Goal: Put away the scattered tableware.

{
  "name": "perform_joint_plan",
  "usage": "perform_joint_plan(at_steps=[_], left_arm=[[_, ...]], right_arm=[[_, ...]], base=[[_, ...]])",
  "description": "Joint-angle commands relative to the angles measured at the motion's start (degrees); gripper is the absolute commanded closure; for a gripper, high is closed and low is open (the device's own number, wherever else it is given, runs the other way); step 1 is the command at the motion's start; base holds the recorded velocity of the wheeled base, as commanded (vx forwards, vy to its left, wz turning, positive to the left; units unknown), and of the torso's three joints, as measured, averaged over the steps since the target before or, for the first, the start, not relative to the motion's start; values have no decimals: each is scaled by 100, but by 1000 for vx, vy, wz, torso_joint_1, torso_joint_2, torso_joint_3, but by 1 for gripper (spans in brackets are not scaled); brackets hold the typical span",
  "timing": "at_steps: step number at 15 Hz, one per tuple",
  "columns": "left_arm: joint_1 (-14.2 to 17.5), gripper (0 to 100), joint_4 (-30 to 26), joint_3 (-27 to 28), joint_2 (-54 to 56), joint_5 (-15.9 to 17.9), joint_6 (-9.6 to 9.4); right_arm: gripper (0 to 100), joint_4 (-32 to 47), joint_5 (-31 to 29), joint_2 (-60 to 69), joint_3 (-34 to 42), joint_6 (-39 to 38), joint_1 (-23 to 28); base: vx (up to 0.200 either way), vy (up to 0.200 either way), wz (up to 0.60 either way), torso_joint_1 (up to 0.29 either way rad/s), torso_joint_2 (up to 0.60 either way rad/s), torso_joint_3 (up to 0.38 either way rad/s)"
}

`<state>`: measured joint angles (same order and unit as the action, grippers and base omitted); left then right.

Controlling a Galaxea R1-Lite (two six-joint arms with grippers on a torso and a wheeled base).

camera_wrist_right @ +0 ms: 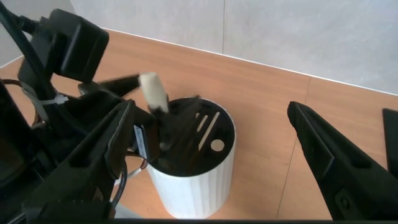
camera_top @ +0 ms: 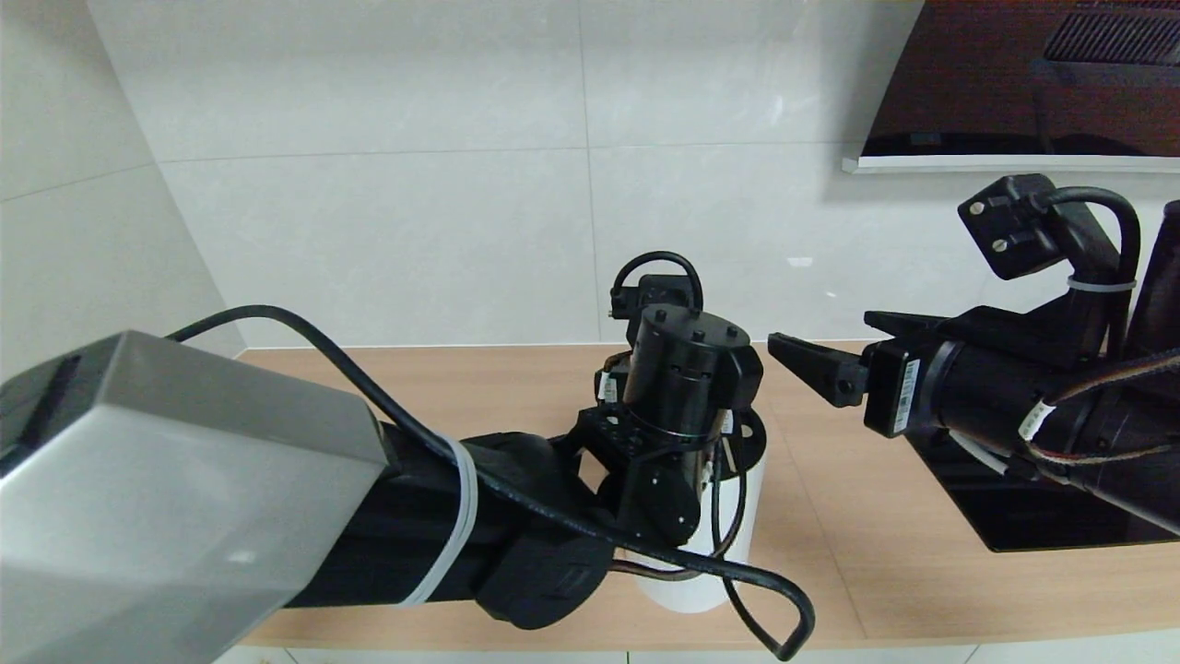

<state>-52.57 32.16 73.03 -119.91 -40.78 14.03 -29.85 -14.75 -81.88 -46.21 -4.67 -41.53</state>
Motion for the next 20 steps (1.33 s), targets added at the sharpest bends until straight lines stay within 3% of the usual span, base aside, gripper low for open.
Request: perform_joint_plan(at_steps=[1, 5, 8, 10, 12, 14, 18, 20], left_arm=[[1, 0, 10, 0, 38, 0, 3], [-87, 0, 10, -96, 424, 0, 21], [-70, 0, 10, -606, 1567, 474, 21], [203, 0, -52, -1309, 2780, 1213, -41], [616, 0, -61, -1924, 3641, 1643, -190], [1073, 0, -61, -2715, 4520, 1722, -190], [1794, 0, -96, -4043, 6190, 1722, -217], [2119, 0, -658, -4649, 7570, 1722, -225]], right_arm=[[0, -3, -2, -21, -2, 1, -4], [0, -3, -2, -12, 7, 1, -4], [0, -3, -2, 15, -2, 1, -4], [0, -47, -37, 129, 7, -8, 5], [0, -47, -28, 516, 183, 27, 163], [0, -20, -10, 929, 227, 186, 453], [0, -3, 139, 1852, 1326, 168, 1139], [0, -3, 737, 2871, 2178, 159, 1851]], base=[[0, 0, 0, 0, 0, 0], [0, 0, 0, 0, 0, 0], [0, 0, 0, 0, 0, 0], [0, 0, 0, 0, 0, 0], [0, 0, 0, 0, 0, 0], [0, 0, 0, 0, 0, 0], [0, 0, 0, 0, 0, 0], [0, 0, 0, 0, 0, 0]])
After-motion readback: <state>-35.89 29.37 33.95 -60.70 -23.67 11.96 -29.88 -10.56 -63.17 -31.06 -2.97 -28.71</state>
